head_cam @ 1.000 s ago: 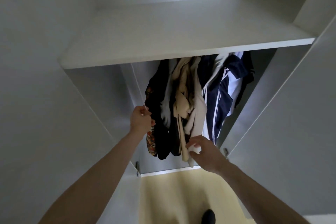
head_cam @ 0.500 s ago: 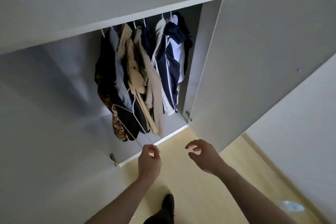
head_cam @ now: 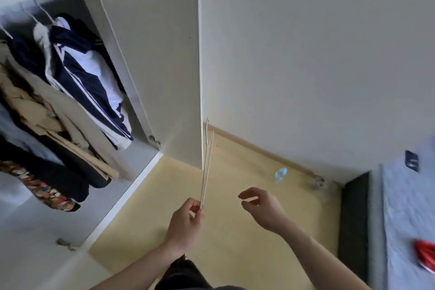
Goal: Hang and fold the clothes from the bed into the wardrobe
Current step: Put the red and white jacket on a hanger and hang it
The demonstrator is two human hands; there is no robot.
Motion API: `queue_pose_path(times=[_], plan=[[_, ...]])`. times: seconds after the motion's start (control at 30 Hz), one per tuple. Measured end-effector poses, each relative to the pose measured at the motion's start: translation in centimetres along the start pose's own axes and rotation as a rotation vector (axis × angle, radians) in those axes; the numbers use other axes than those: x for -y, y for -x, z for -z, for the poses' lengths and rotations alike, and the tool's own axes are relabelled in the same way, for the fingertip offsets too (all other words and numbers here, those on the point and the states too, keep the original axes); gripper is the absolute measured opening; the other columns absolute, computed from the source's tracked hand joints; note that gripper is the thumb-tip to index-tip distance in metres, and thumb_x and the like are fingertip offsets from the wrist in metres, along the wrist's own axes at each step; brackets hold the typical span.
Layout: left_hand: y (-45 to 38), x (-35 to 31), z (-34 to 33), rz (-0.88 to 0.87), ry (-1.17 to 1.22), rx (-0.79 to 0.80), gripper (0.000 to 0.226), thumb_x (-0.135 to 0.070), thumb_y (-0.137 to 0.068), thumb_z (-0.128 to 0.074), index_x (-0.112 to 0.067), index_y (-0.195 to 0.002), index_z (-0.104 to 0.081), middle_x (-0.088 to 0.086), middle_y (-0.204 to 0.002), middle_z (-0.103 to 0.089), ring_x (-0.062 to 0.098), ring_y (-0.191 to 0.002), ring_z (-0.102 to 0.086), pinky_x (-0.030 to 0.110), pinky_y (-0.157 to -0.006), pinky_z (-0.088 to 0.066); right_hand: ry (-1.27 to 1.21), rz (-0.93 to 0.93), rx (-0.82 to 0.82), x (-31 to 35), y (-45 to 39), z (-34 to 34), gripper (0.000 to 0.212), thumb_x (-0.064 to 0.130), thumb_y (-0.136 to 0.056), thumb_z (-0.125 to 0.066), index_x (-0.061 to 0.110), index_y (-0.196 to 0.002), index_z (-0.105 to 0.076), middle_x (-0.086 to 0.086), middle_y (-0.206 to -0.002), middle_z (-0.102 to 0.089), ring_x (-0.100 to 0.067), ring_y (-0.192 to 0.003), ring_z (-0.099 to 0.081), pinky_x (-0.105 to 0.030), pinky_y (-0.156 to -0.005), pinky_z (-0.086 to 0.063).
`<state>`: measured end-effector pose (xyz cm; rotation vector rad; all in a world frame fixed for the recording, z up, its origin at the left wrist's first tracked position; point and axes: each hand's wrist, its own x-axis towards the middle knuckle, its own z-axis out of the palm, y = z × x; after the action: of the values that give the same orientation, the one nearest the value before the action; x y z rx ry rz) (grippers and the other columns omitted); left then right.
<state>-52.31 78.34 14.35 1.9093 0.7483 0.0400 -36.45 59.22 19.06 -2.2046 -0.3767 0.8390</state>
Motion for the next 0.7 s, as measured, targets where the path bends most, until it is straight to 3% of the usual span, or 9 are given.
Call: queue_pose_path(times=[0.1,0.23,0.37,0.5,0.7], plan=[[3.2,-2.7,-6.2,-0.106,-0.075,0.176,0.012,-0.021,-0.099,-0.059,-0.027,-0.088,-0.060,-0.007,-0.077,-0.067,0.020,-0.054,-0.057,0.031,-0.057,-0.048,-0.059,-0.028,-0.078,-5.6,5.1,3.7,0.015,0.027,-0.094,-0.066,0.034,-0.104,-0.073,0.023,-0.106,-0.071,0.006,-0.082,-0.067,-0.010,-0.059,-0.048],[6.4,-7.0,-14.0,-0.210,-0.108,0.351,0.014,-0.017,-0.098,-0.059,-0.027,-0.088,-0.063,-0.009,-0.078,-0.068,0.007,-0.051,-0.045,0.027,-0.056,-0.043,-0.142,-0.104,-0.212,-12.5,10.8,8.2,0.015,0.036,-0.095,-0.066,0.035,-0.107,-0.074,0.025,-0.107,-0.070,0.003,-0.091,-0.068,-0.011,-0.063,-0.049],[8.4,-11.8,-20.6,-0.303,-0.167,0.513,0.016,-0.018,-0.100,-0.057,-0.029,-0.093,-0.067,-0.011,-0.082,-0.071,0.005,-0.055,-0.051,0.020,-0.059,-0.044,-0.243,-0.163,-0.337,-17.9,14.9,11.8,0.019,0.042,-0.096,-0.065,0.035,-0.111,-0.073,0.020,-0.104,-0.072,0.001,-0.091,-0.068,-0.011,-0.067,-0.046],[8.5,-16.0,-26.5,-0.417,-0.266,0.655,0.014,-0.023,-0.102,-0.056,-0.029,-0.101,-0.069,-0.015,-0.087,-0.072,0.001,-0.060,-0.055,0.015,-0.061,-0.043,-0.390,-0.232,-0.458,-23.0,17.1,14.9,0.026,0.052,-0.088,-0.064,0.033,-0.101,-0.074,0.013,-0.095,-0.074,-0.005,-0.090,-0.071,-0.035,-0.085,-0.059],[6.6,-20.7,-35.6,-0.542,-0.402,0.844,0.014,-0.030,-0.101,-0.062,-0.030,-0.107,-0.074,-0.019,-0.091,-0.073,-0.002,-0.060,-0.055,0.010,-0.059,-0.040,-0.530,-0.341,-0.640,-29.1,19.0,20.1,0.015,0.040,-0.092,-0.069,0.025,-0.091,-0.073,0.006,-0.087,-0.076,-0.016,-0.081,-0.075,-0.045,-0.080,-0.062]])
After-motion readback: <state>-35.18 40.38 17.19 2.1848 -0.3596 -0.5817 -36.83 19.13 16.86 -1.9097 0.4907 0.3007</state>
